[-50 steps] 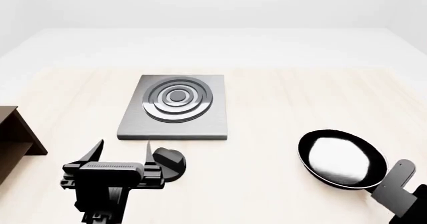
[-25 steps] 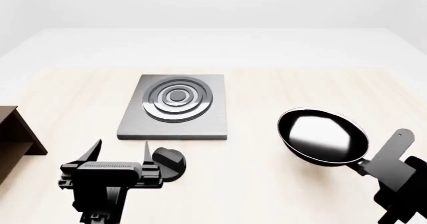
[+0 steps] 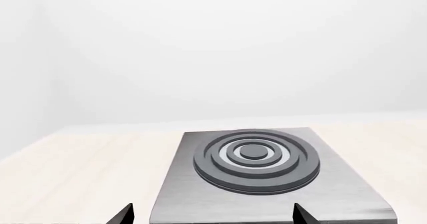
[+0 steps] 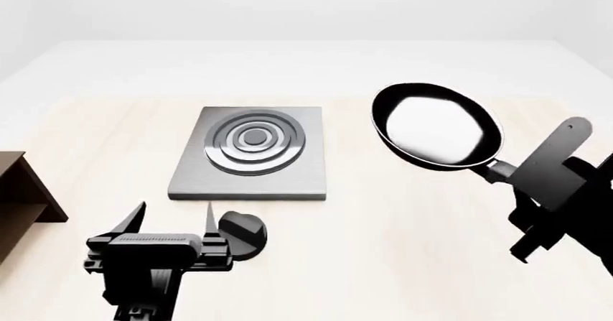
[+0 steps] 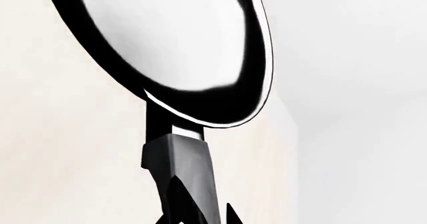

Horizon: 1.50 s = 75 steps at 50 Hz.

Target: Turn on the stove and put the frying pan on it.

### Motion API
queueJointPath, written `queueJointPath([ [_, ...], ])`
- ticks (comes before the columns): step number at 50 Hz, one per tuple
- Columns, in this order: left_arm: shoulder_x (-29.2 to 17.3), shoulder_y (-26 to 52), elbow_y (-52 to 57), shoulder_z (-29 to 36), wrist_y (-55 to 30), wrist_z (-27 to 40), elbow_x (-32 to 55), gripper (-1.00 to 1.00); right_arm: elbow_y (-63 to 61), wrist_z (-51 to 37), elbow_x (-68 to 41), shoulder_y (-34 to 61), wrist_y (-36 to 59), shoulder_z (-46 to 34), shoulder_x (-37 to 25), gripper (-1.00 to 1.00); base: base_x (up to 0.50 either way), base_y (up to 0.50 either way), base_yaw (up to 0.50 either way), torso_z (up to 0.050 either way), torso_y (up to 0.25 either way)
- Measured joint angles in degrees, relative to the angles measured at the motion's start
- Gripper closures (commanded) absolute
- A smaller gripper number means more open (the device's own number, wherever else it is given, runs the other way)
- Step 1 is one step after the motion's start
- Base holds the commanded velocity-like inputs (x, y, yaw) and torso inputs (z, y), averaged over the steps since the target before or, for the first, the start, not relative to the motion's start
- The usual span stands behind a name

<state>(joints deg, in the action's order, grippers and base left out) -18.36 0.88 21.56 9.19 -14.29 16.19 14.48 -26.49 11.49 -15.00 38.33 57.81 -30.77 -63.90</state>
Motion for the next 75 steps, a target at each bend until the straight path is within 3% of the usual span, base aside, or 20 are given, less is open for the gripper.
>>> queueJointPath([
  [35,-0.2,-0.4,-0.7,-0.3,1.6,0.0,1.6,-1.0,15.1,2.2,5.7,20.2,-5.3,-8.6,23.0,1.0,0.0,0.0,0.0,0.0,0.002],
  [75,-1.7,-3.0,-1.1,-1.1,11.5,-5.0,4.4,-1.0,39.8,-10.6,11.5,26.7,-12.8,-13.9,49.5,1.0,0.0,0.0,0.0,0.001,-0.023],
])
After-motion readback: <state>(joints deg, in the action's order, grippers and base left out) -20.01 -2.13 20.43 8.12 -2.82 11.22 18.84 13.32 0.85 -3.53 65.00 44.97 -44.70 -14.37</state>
